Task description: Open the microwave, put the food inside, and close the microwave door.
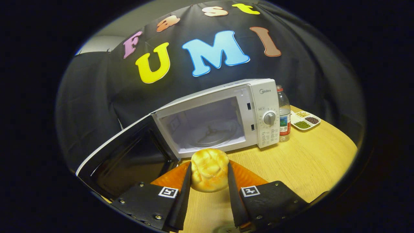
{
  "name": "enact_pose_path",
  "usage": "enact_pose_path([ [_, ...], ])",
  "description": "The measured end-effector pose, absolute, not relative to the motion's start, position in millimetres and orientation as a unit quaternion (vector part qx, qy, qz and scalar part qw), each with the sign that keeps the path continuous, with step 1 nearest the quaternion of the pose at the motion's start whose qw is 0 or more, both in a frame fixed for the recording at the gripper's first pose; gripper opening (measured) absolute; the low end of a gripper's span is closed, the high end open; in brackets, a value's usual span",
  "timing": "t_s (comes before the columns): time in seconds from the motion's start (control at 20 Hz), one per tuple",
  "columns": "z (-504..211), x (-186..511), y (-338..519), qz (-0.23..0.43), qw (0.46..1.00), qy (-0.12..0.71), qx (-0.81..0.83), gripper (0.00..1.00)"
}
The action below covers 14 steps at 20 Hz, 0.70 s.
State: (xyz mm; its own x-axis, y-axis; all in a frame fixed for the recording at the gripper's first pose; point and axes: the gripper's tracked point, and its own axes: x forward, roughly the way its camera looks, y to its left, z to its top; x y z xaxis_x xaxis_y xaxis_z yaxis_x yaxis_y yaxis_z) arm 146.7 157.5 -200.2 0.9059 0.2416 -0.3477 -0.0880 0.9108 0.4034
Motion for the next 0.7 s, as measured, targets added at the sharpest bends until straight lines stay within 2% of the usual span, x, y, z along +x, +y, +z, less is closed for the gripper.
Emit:
enact_pose_path([
  [0.7,-217.3,282.4,184.6,0.021,0.943,0.146,0.299,0.56],
])
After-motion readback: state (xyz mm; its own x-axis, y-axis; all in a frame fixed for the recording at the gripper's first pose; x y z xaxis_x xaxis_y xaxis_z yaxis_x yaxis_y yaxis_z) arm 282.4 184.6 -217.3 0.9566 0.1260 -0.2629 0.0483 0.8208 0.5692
